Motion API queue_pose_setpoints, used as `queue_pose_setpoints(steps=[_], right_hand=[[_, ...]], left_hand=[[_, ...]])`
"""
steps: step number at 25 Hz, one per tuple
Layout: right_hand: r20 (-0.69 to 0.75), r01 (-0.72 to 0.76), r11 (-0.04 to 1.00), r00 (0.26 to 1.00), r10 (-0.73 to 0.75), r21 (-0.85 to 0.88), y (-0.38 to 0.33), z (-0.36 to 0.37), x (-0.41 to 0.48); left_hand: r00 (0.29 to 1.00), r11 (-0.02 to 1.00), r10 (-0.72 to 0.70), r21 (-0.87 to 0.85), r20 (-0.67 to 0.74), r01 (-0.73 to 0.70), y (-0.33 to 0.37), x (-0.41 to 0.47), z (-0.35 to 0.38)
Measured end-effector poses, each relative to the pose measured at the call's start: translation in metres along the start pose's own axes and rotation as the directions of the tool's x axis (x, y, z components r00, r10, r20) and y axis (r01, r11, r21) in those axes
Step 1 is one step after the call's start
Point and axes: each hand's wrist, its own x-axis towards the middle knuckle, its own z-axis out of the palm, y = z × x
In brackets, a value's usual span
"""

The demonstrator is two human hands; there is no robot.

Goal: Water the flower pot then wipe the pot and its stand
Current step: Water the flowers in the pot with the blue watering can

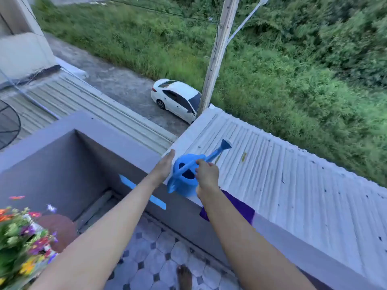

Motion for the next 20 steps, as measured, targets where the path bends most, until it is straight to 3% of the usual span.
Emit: queue_pose_setpoints(steps=[4, 8, 14, 17, 20], right_hand=[[0.147, -0.152, 0.982, 0.98, 0.135, 0.113, -0.001, 0.008, 0.019], [0.265, -0.155, 0.987, 0.954, 0.139, 0.04, -0.003, 0.005, 0.023], [0.547, 0.092, 0.948, 0.831, 0.095, -0.306, 0.003, 0.008, -0.009], [0.695, 0.289, 0.844, 0.707, 0.129, -0.451, 0.006, 0.024, -0.026], [0.818, 0.464, 0.737, 0.536, 0.209, -0.492, 0.014, 0.048, -0.054]], left_hand=[[0.998, 0.971, -0.068, -0.23, -0.013, 0.063, -0.005, 0.0, 0.019], [0.991, 0.954, -0.068, -0.297, -0.117, 0.031, -0.008, -0.012, 0.024], [0.926, 0.92, -0.152, -0.391, -0.346, 0.005, -0.058, -0.059, 0.007], [0.883, 0.869, -0.225, -0.495, -0.411, -0.009, -0.076, -0.092, -0.005], [0.834, 0.828, -0.225, -0.55, -0.504, -0.11, -0.089, -0.128, -0.008]])
